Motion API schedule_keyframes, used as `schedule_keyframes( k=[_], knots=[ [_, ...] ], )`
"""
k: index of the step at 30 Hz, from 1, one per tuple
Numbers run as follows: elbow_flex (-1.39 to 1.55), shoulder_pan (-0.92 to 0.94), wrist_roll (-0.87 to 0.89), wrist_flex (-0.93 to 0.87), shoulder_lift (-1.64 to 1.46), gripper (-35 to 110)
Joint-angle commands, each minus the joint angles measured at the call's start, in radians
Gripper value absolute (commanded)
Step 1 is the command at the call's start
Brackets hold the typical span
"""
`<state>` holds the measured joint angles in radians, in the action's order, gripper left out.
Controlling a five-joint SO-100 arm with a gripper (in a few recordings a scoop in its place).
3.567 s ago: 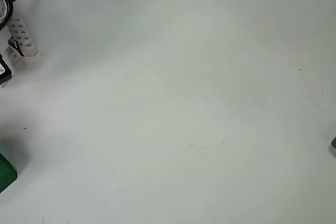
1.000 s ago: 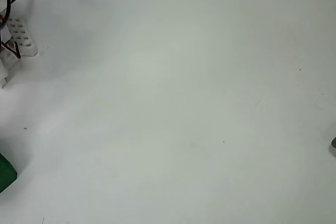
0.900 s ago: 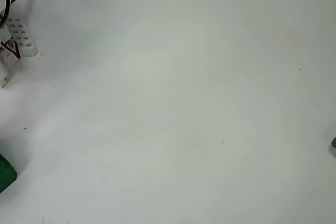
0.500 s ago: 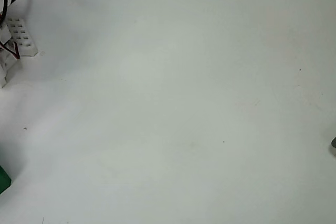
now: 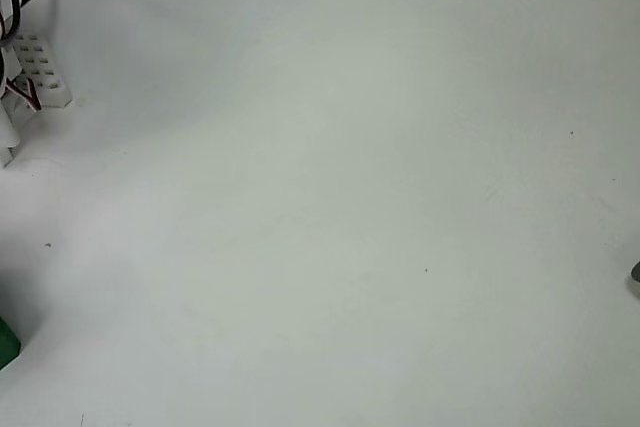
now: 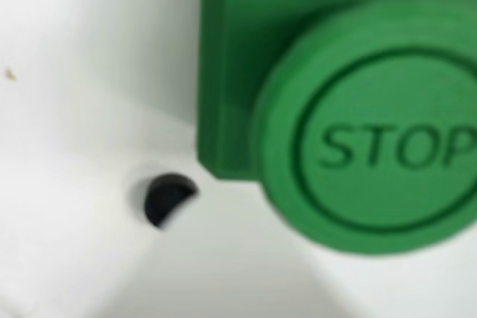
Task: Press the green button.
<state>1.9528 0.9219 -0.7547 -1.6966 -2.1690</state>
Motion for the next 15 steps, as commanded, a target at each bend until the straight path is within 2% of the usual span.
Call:
schedule_keyframes(
  k=[1, 9, 15],
  knots=[
    [-0.178, -0.046, 0.031, -0.072, -0.023, 0],
    [-0.161, -0.314, 0.218, -0.078, -0.167, 0],
    [-0.037, -0.540, 0.391, -0.075, -0.451, 0]
  ],
)
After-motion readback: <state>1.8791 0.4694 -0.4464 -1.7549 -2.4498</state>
